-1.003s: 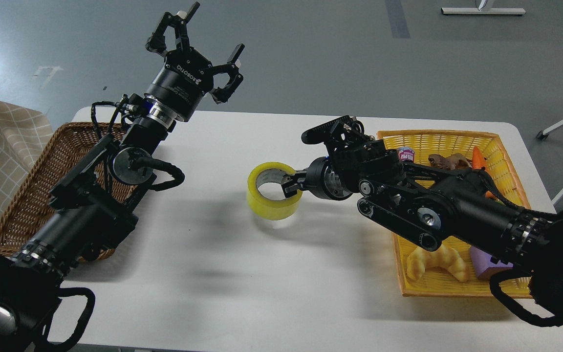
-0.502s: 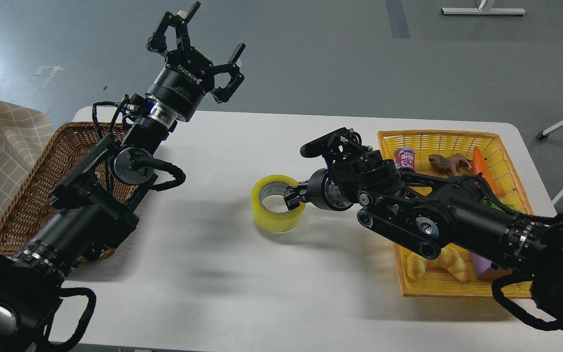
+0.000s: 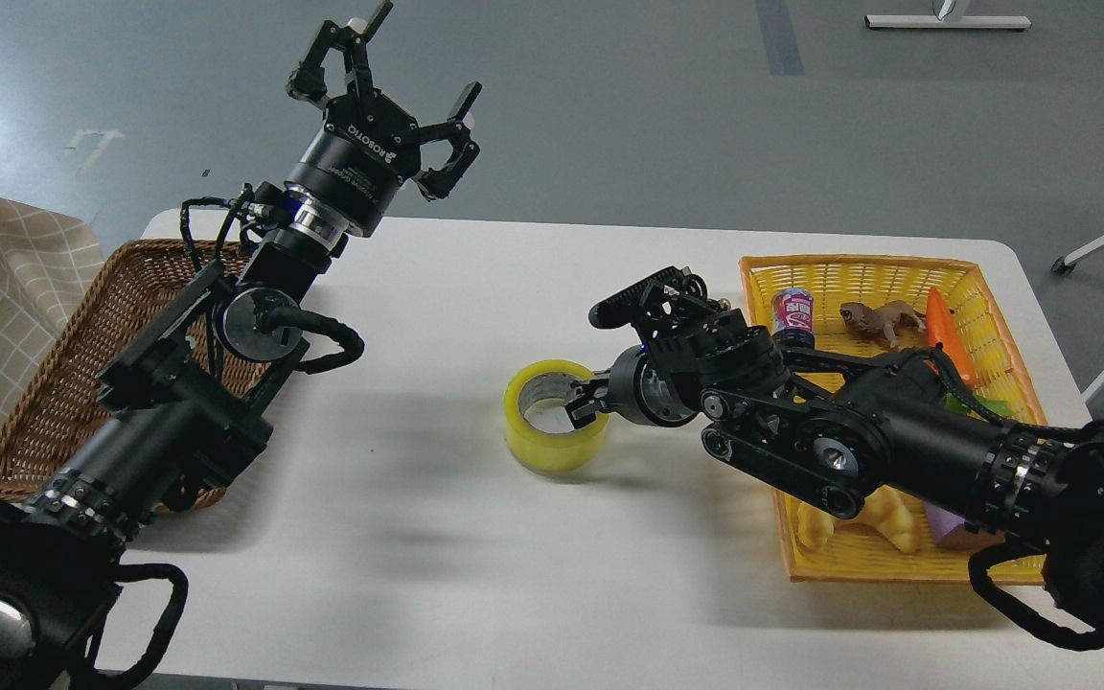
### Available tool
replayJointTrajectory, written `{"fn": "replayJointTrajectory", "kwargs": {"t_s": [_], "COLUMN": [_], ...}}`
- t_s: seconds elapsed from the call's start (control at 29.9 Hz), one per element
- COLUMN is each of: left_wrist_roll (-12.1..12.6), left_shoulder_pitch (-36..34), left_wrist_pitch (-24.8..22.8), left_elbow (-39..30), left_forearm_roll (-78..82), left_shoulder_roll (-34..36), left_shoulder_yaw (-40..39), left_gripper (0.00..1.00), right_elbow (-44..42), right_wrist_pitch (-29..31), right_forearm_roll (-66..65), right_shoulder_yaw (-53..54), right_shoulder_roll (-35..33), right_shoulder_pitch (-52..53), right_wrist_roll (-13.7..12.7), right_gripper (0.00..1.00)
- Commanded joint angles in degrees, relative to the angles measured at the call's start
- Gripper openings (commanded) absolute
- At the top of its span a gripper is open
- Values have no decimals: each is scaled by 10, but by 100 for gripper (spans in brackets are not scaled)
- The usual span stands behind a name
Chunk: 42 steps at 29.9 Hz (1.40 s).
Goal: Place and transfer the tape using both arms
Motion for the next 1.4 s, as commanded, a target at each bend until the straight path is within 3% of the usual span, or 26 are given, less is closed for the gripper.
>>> {"fn": "replayJointTrajectory", "kwargs": {"t_s": [0.0, 0.03, 0.1, 0.23, 0.37, 0.4, 0.47, 0.5, 0.54, 1.0, 1.37], "left_wrist_roll": [0, 0, 0, 0, 0, 0, 0, 0, 0, 1, 3], "left_shoulder_pitch": [0, 0, 0, 0, 0, 0, 0, 0, 0, 0, 1], "left_wrist_pitch": [0, 0, 0, 0, 0, 0, 0, 0, 0, 0, 0], "left_elbow": [0, 0, 0, -1, -1, -1, -1, -1, -1, -1, -1], "left_forearm_roll": [0, 0, 0, 0, 0, 0, 0, 0, 0, 0, 0], "left_shoulder_roll": [0, 0, 0, 0, 0, 1, 1, 0, 0, 2, 8], "left_shoulder_yaw": [0, 0, 0, 0, 0, 0, 0, 0, 0, 1, 5], "left_gripper": [98, 98, 98, 98, 98, 98, 98, 98, 98, 98, 98], "right_elbow": [0, 0, 0, 0, 0, 0, 1, 1, 1, 45, 206], "right_wrist_pitch": [0, 0, 0, 0, 0, 0, 0, 0, 0, 0, 0], "right_forearm_roll": [0, 0, 1, 1, 2, 2, 3, 3, 3, 10, 12], "right_shoulder_yaw": [-1, -1, -1, -1, -1, 1, 4, 5, 5, 60, 144], "right_shoulder_roll": [0, 0, 0, 0, 0, 0, 0, 0, 0, -26, -171], "right_shoulder_pitch": [0, 0, 0, 0, -1, -1, -2, -2, -3, 10, 2], "right_wrist_roll": [0, 0, 0, 0, 0, 0, 0, 1, 1, 1, 2], "right_gripper": [0, 2, 24, 28, 45, 58, 76, 93, 98, 99, 99]}}
